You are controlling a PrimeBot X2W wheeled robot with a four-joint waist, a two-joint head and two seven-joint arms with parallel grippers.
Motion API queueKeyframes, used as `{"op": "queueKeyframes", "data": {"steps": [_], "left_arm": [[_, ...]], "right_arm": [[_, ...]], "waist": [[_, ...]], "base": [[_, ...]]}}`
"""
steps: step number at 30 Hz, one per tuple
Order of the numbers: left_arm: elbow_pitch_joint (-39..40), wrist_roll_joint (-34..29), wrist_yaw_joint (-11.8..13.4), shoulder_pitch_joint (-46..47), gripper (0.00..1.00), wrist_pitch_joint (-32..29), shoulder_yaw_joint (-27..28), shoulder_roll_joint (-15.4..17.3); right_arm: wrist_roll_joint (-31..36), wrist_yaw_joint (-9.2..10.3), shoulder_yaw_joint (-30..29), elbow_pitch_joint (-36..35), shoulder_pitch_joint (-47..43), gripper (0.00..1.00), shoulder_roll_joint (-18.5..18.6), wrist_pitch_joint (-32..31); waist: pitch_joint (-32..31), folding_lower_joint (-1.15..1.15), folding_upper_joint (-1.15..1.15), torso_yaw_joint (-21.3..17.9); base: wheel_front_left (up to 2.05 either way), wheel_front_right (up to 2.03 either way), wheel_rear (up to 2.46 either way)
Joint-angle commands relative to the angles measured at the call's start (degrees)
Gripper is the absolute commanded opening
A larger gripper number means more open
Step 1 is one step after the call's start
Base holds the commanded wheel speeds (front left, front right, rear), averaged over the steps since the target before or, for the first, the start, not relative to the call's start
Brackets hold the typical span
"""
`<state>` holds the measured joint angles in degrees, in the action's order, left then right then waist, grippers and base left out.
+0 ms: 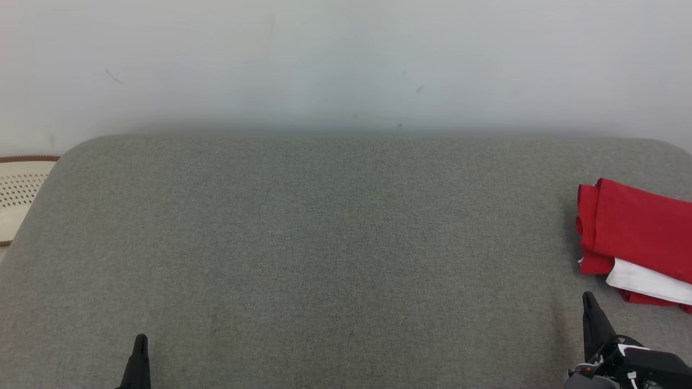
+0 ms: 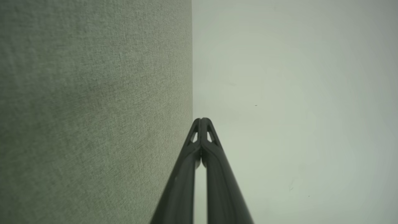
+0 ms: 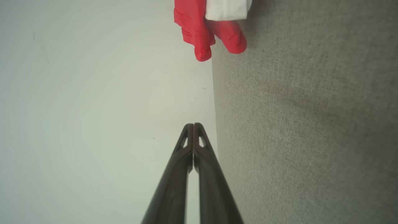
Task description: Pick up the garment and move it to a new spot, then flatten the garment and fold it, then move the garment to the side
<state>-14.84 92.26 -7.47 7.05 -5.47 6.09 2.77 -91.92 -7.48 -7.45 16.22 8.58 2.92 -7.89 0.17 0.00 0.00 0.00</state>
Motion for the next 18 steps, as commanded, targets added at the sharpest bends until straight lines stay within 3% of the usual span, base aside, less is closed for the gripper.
{"op": "queueKeyframes", "data": {"steps": [1,18], "left_arm": [[0.1,0.2,-0.2,0.0,0.00,0.1,0.0,0.2],[0.1,0.2,-0.2,0.0,0.00,0.1,0.0,0.2]], "right_arm": [[-0.3,-0.02,0.0,0.0,-0.2,0.00,-0.1,-0.1],[-0.3,-0.02,0.0,0.0,-0.2,0.00,-0.1,-0.1]], "waist": [[0.0,0.00,0.00,0.0],[0.0,0.00,0.00,0.0]], "base": [[0.00,0.00,0.00],[0.00,0.00,0.00]]}}
